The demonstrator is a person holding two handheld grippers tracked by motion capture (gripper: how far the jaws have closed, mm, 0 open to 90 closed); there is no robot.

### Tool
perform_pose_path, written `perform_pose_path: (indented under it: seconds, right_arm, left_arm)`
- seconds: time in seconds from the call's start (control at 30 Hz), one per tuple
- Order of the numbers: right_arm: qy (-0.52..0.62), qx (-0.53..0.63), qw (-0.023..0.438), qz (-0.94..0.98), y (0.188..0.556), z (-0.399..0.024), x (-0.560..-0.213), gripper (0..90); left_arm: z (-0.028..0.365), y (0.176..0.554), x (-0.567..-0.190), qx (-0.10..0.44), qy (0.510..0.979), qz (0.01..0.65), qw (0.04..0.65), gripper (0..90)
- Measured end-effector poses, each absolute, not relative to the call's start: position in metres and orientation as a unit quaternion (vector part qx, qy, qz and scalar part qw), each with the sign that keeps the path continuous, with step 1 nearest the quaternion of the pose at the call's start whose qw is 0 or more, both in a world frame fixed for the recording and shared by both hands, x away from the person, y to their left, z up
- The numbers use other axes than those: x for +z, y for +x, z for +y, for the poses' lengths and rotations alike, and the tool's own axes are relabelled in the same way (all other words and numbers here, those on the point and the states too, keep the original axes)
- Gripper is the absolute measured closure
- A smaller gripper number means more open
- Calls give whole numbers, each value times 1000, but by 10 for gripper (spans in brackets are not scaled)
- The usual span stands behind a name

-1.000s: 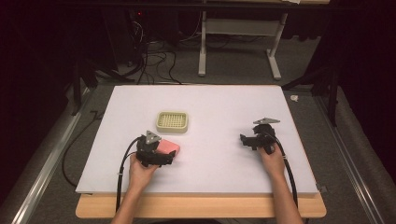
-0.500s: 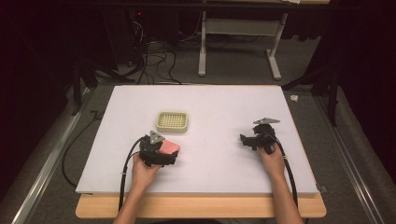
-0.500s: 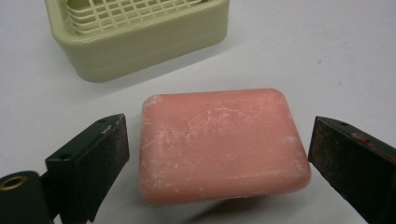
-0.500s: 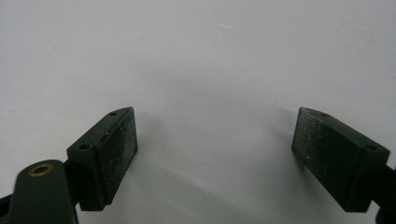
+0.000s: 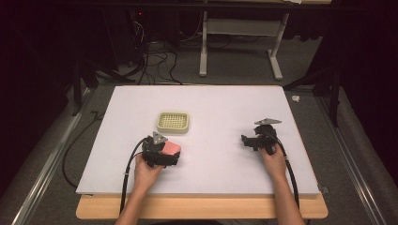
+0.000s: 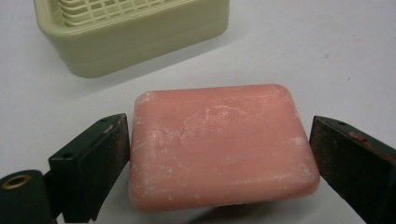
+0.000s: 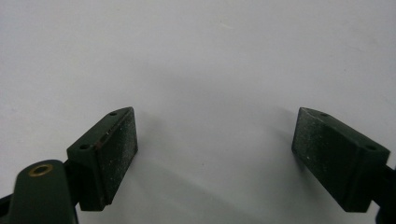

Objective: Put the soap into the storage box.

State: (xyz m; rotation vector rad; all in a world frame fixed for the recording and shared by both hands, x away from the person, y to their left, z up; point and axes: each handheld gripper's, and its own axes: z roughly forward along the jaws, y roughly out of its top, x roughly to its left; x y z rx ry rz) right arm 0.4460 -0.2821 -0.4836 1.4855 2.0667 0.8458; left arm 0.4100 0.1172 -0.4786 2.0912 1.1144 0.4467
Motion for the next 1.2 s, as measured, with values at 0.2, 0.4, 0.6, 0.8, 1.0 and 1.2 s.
perform_pose_path:
  seconds: [0.2,0.4,0.6,0.8,1.0,1.2]
  right_arm:
    - [539,307,228,750,446,-282,-484,148]
    - [539,307,228,750,446,-282,-484,149]
    - [539,307,228,750,446,-282,-484,148]
    - [539,307,228,750,446,-282,-484,148]
    - [539,307,228,750,446,-282,-484,149]
    - [539,307,228,750,446,-282,-484,148]
  left_arm:
    - [116,411,-480,172,811,433,353,81]
    - [115,411,-481,172,810,435,353,94]
    - [114,411,-483,174,813,434,346,100]
    - [113,411,-484,179,817,432,337,106]
    - [113,411,-485,174,817,435,337,110]
    - [112,411,-485,175,817,434,337,126]
